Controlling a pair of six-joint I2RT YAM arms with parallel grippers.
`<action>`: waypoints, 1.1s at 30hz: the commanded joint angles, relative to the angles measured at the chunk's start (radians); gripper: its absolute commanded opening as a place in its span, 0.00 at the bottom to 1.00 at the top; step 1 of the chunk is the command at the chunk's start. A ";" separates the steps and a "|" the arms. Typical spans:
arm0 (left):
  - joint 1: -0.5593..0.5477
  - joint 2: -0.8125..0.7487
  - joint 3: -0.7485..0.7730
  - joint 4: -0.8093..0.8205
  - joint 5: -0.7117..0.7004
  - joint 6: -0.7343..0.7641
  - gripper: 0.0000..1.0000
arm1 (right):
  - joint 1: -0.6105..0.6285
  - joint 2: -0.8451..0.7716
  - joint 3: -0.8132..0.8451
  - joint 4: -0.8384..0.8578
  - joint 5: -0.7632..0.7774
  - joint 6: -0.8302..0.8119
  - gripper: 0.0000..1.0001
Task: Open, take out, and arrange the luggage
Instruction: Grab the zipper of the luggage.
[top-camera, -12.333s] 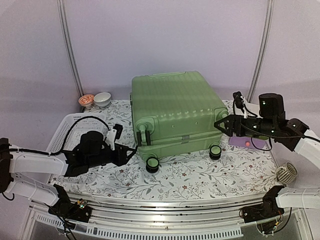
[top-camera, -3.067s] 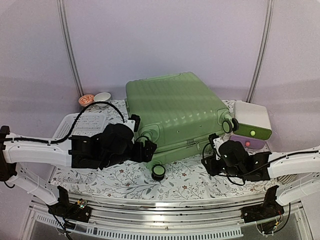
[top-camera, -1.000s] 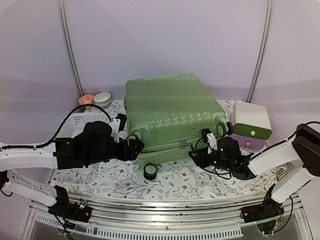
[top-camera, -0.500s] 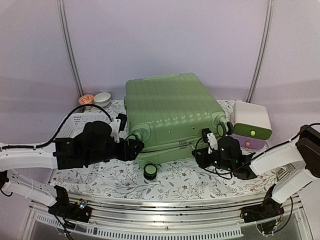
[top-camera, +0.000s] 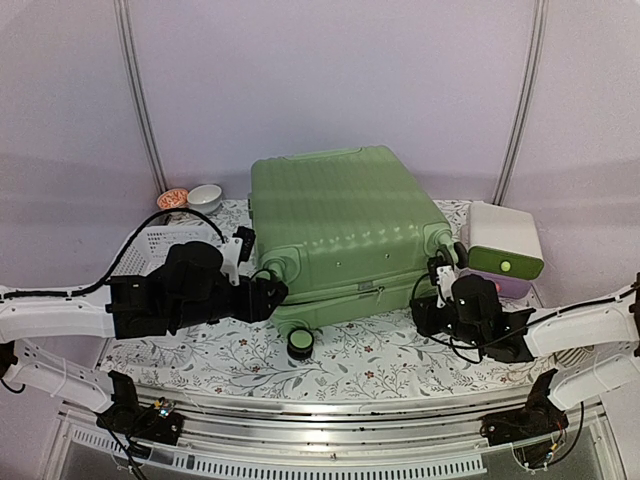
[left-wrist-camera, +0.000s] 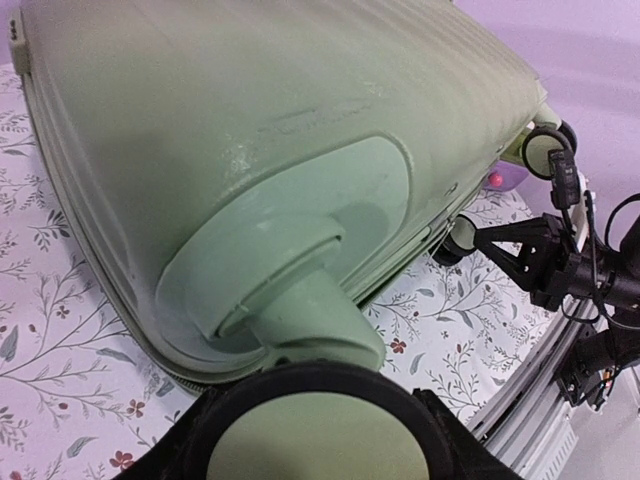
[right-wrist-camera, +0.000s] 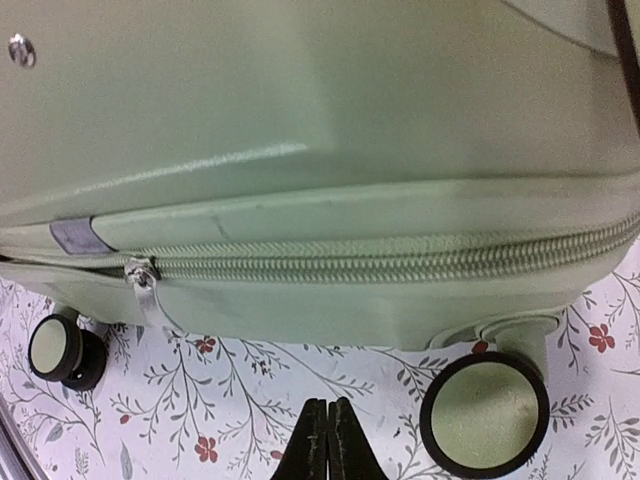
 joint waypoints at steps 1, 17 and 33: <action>0.050 -0.018 -0.009 -0.035 -0.085 0.000 0.57 | -0.006 -0.057 -0.032 -0.023 -0.002 -0.019 0.04; 0.050 -0.003 0.010 -0.026 -0.046 0.004 0.57 | -0.047 0.186 0.119 0.136 -0.375 -0.066 0.45; 0.050 -0.008 -0.001 -0.019 -0.049 0.009 0.58 | -0.069 0.257 0.127 0.296 -0.419 -0.019 0.28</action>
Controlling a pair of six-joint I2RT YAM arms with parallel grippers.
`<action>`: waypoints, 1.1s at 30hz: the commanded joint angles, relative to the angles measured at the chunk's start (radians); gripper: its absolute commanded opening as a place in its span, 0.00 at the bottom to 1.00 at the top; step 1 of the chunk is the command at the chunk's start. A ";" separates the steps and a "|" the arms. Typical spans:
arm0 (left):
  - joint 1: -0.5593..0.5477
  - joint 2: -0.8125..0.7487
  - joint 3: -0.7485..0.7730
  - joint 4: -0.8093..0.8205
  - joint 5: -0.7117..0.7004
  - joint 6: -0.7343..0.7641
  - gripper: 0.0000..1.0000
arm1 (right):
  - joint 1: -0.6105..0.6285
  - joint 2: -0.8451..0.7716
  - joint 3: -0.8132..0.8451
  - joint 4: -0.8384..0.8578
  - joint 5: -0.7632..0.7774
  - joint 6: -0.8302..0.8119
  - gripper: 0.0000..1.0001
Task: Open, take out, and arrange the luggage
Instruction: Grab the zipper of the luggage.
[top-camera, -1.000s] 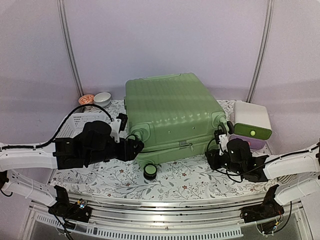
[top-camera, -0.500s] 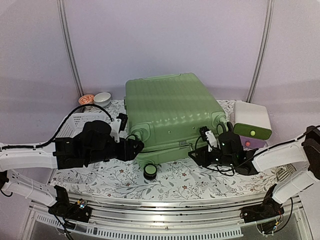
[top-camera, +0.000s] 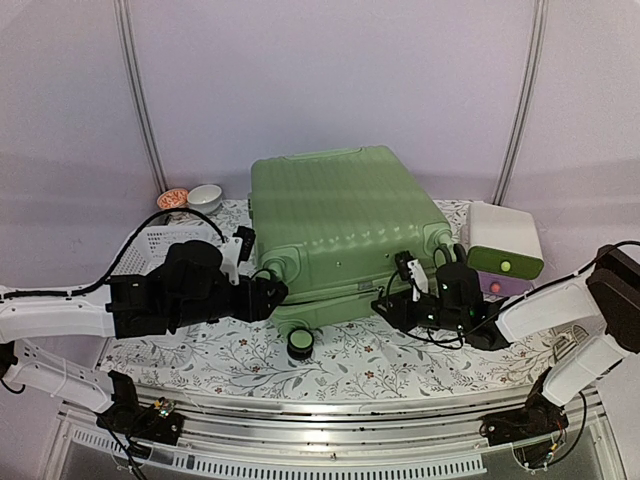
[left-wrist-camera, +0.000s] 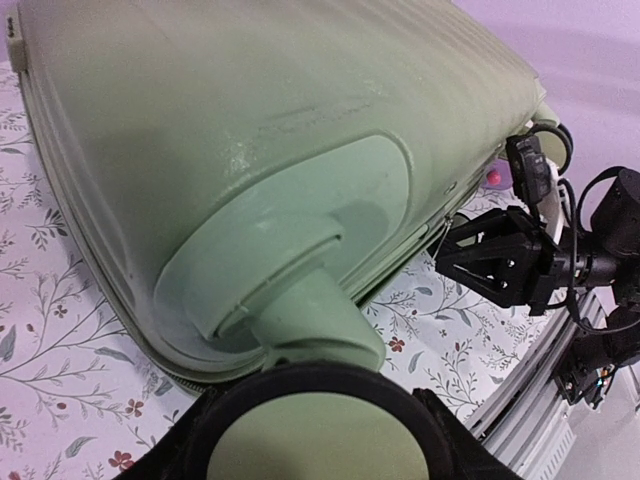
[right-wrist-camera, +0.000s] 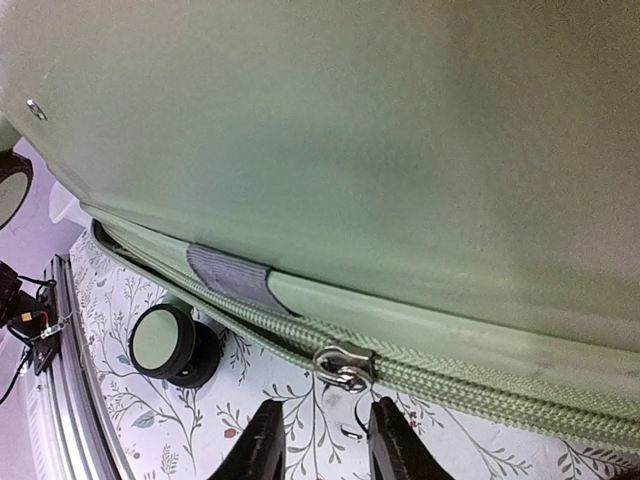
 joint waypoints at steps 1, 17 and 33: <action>0.042 -0.009 -0.002 -0.019 -0.070 0.008 0.58 | -0.017 0.010 0.024 0.068 0.000 0.022 0.26; 0.041 -0.015 -0.008 -0.021 -0.077 0.010 0.58 | -0.018 0.018 0.025 0.055 0.064 0.041 0.16; 0.041 -0.023 -0.010 -0.030 -0.088 0.013 0.58 | -0.019 -0.092 0.013 -0.145 0.226 0.061 0.02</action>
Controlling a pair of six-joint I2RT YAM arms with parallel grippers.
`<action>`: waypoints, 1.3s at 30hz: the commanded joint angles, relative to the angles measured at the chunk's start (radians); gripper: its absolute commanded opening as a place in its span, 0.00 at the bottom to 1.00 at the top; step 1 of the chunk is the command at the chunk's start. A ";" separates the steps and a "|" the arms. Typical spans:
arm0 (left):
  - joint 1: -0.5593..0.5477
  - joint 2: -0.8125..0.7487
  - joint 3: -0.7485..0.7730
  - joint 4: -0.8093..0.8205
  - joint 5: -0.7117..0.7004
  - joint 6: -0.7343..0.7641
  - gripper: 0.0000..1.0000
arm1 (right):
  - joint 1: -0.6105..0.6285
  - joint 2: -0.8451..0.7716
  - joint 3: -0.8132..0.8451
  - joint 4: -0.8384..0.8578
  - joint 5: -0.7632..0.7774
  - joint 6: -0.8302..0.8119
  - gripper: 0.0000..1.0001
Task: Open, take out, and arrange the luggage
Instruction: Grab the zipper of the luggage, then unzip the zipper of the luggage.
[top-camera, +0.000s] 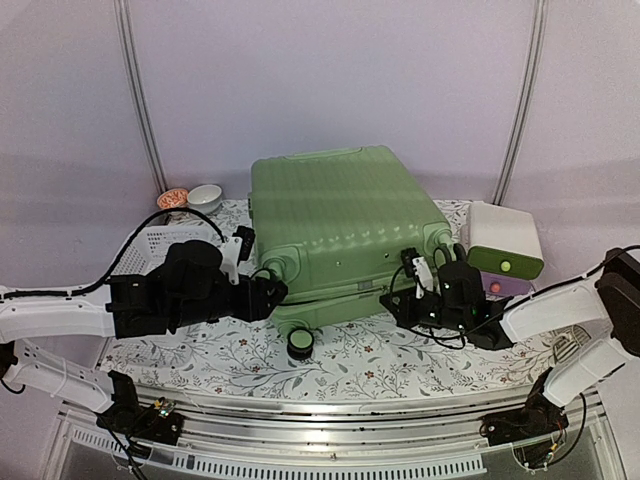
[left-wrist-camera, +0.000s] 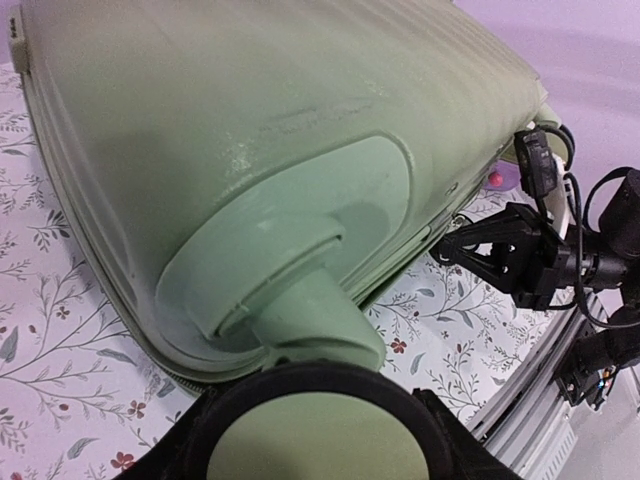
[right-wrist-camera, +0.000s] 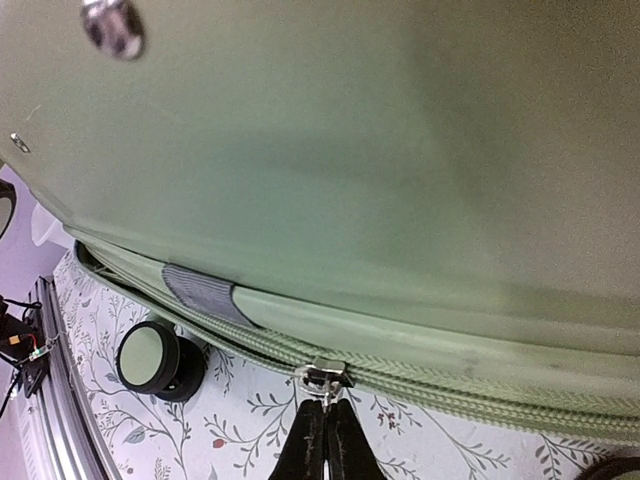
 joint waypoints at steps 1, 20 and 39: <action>0.041 -0.023 -0.011 -0.030 -0.085 0.009 0.58 | -0.024 -0.080 0.006 -0.144 0.172 0.042 0.02; 0.041 -0.023 -0.002 -0.054 -0.117 0.012 0.58 | -0.041 -0.284 -0.020 -0.557 0.548 0.125 0.01; 0.074 -0.046 0.023 -0.079 -0.090 0.044 0.00 | 0.011 -0.457 -0.102 -0.170 0.455 -0.230 0.02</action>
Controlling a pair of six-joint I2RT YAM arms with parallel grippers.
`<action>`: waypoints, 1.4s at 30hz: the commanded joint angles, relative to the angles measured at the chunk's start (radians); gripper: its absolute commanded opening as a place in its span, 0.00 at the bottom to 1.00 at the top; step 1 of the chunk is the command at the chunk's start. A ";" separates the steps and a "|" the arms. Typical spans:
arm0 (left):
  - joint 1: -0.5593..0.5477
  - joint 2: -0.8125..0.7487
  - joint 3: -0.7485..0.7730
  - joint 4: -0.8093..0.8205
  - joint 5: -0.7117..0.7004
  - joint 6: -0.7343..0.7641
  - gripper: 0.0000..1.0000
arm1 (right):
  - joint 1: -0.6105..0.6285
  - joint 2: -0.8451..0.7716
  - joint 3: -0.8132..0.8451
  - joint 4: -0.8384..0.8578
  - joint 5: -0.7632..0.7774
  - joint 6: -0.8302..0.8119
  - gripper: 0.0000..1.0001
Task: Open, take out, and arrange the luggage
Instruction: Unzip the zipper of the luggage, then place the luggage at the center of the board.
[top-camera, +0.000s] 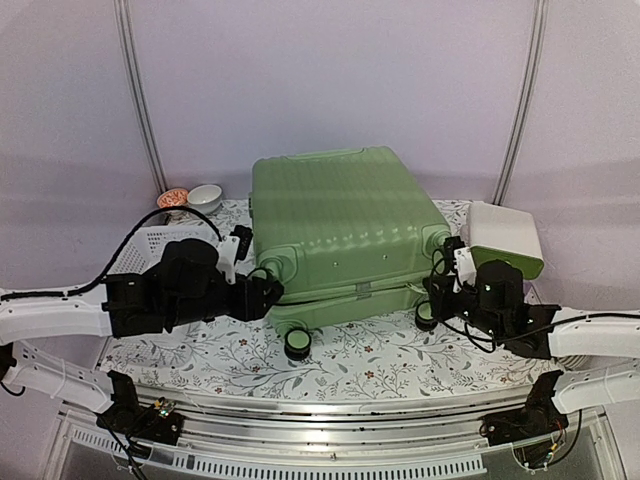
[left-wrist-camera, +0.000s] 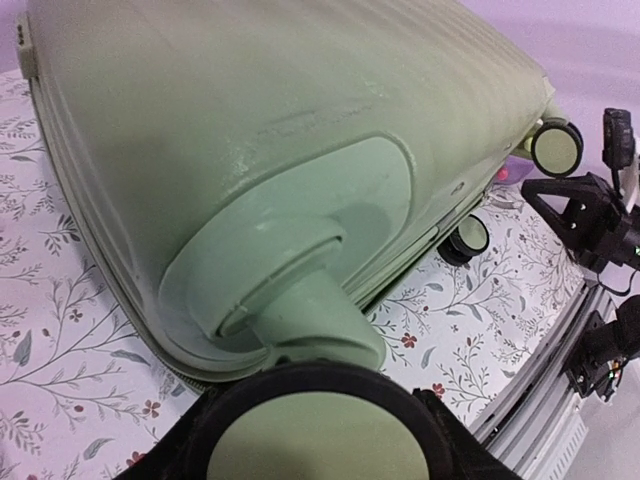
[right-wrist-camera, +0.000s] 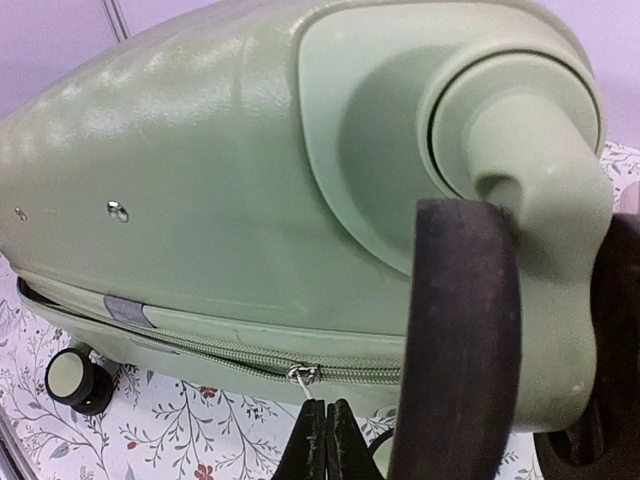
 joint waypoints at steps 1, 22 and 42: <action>0.065 -0.028 0.027 -0.055 -0.084 0.000 0.00 | 0.009 -0.009 -0.019 0.179 0.125 -0.116 0.01; 0.322 -0.166 -0.034 -0.087 0.052 0.028 0.00 | 0.009 -0.180 -0.154 0.146 -0.229 0.008 0.18; 0.398 -0.269 0.160 -0.280 0.166 0.078 0.89 | -0.069 -0.012 0.355 -0.488 -0.246 0.244 1.00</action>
